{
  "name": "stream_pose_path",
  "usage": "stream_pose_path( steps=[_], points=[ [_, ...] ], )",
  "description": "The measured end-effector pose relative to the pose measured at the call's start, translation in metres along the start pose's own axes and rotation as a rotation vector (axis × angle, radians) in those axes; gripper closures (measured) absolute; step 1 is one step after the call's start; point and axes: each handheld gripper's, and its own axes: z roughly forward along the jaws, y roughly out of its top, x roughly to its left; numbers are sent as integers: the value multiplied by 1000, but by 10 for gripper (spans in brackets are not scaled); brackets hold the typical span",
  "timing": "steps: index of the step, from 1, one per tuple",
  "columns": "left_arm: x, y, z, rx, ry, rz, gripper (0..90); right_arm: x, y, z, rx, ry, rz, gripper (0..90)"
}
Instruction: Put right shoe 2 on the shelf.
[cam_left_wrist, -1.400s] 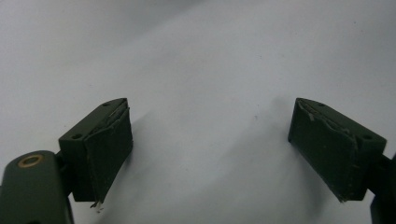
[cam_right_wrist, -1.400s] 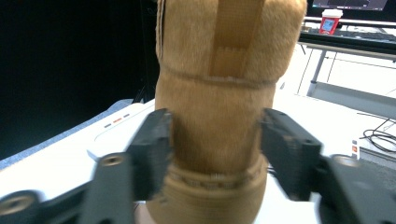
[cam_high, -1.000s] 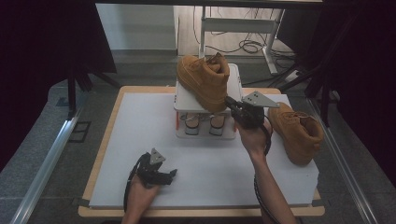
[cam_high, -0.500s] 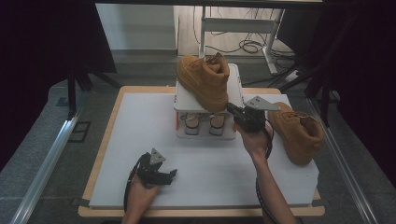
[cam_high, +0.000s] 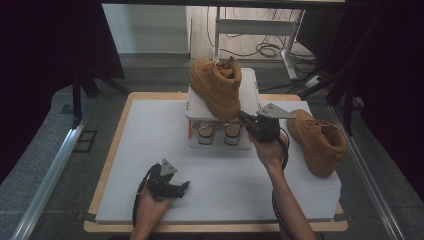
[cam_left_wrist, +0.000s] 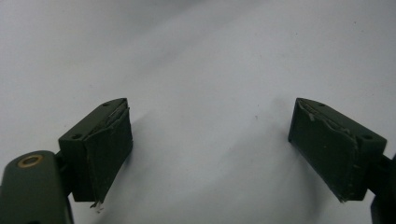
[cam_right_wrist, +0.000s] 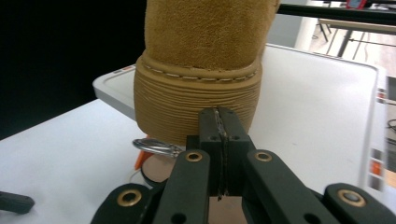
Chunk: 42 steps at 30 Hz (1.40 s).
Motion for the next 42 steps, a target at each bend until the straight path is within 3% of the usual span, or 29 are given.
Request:
stream_pose_path(
  steps=[8,42],
  points=[
    [0,0,0,-2,-1,0,134,14,3,11,9,46,-18,900],
    [-1,0,1,-11,-1,-10,135,53,12,46,7,94,-50,899]
  ],
)
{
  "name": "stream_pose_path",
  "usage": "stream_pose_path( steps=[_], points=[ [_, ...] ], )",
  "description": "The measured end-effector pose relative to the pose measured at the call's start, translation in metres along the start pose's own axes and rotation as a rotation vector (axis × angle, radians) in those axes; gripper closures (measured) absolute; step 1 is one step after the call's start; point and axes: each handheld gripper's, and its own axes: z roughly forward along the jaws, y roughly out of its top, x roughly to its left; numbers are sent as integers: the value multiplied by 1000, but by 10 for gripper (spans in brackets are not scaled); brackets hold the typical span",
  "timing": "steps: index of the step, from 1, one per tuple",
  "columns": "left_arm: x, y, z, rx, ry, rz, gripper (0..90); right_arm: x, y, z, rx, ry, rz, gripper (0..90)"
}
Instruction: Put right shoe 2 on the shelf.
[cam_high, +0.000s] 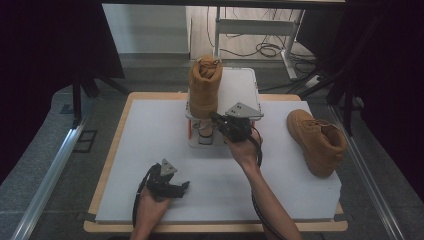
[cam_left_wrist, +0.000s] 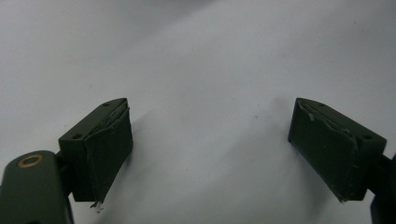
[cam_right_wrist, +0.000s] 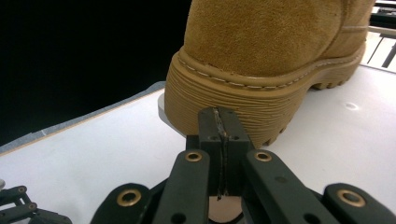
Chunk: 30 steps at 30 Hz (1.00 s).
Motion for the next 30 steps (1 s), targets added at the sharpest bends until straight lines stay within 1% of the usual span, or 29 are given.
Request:
stream_pose_path(
  steps=[6,7,8,11,13,16,22,28,30],
  points=[
    [0,0,0,1,1,2,135,7,3,10,5,14,-9,898],
    [0,0,0,0,2,3,135,9,4,11,5,11,-15,897],
    [0,0,0,-2,2,2,135,10,3,11,4,8,-21,897],
    [0,0,0,0,1,2,135,8,3,10,3,12,-15,890],
    [0,0,0,-2,2,3,135,8,3,10,4,18,-17,867],
    [0,0,0,-2,2,3,136,11,4,9,11,14,-30,837],
    [-1,0,0,-1,4,6,136,12,1,3,0,-2,-32,756],
    [-1,0,0,-1,6,7,135,7,-2,-6,-15,-5,-28,609],
    [-1,0,0,-2,6,8,135,6,-2,-9,-19,2,-18,557]
  ],
)
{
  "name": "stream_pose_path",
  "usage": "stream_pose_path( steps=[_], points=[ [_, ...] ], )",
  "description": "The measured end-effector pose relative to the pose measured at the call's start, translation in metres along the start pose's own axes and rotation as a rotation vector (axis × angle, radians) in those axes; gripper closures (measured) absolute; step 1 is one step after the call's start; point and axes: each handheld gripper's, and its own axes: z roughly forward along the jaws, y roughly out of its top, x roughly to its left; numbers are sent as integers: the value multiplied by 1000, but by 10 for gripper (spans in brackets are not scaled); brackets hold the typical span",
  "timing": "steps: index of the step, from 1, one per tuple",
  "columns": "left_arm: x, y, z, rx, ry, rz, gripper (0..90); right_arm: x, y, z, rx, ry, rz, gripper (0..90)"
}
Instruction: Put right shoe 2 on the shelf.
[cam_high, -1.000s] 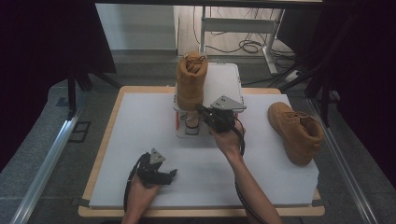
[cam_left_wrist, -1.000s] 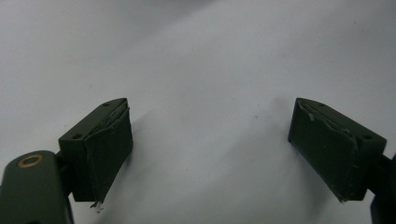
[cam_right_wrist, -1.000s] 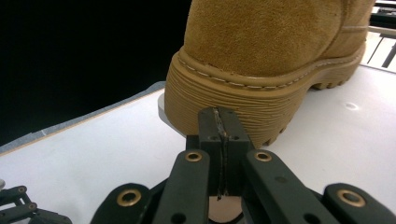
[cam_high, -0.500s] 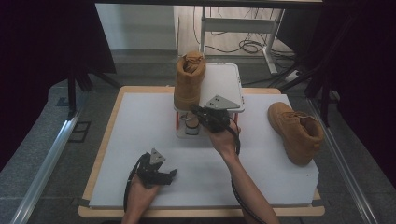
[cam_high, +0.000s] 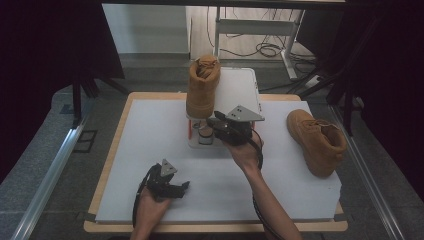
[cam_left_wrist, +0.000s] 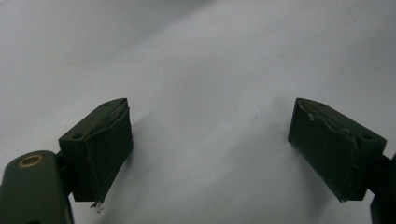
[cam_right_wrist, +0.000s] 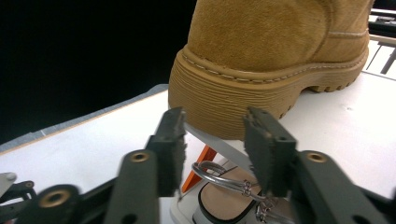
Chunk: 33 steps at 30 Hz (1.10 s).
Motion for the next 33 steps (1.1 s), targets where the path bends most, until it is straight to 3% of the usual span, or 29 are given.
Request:
stream_pose_path(
  steps=[11,33],
  points=[
    [0,0,0,0,2,1,135,-6,-6,-10,1,-10,-7,376],
    [0,0,0,3,3,3,134,-22,-23,-35,20,-27,11,257]
  ],
)
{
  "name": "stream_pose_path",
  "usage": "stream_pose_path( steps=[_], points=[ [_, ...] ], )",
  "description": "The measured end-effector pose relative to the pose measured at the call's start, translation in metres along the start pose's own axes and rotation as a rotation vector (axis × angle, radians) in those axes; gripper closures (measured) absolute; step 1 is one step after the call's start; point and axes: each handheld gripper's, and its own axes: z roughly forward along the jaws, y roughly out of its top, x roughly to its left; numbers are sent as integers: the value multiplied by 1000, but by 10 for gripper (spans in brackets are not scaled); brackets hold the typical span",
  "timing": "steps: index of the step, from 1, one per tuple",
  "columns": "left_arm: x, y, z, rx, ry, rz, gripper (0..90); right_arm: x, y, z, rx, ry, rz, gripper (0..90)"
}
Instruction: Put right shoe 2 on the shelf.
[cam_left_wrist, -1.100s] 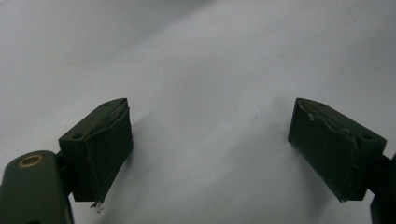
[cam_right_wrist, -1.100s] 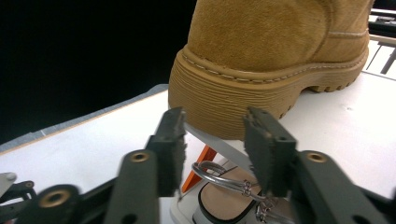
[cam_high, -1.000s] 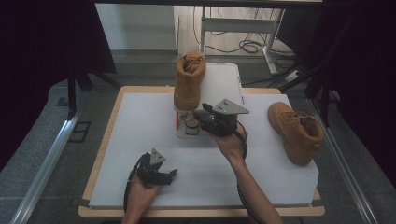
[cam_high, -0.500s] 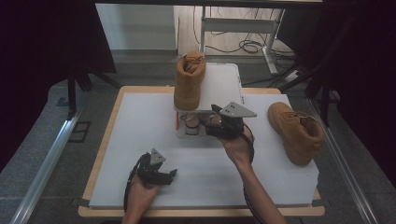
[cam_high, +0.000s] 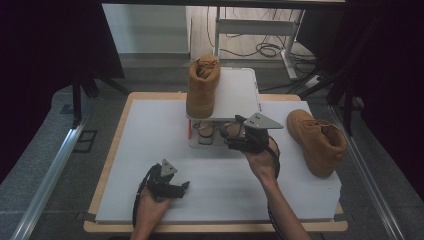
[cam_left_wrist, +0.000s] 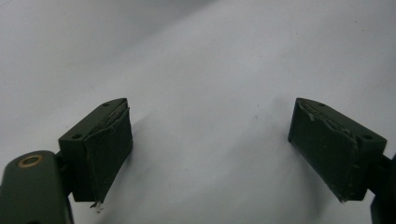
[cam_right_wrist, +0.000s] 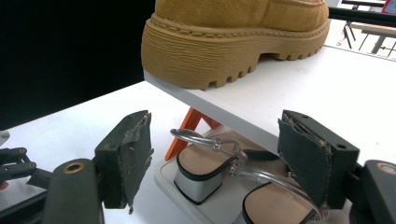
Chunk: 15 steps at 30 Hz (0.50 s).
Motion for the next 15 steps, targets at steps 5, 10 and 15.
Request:
stream_pose_path(
  steps=[5,10,15],
  points=[
    [0,0,0,0,-2,0,134,-3,-5,-5,3,-5,9,226],
    [0,0,0,2,-1,1,134,-6,-12,-10,7,-10,11,198],
    [0,0,0,-2,-1,-4,134,-9,-17,-15,23,-20,16,143]
  ],
)
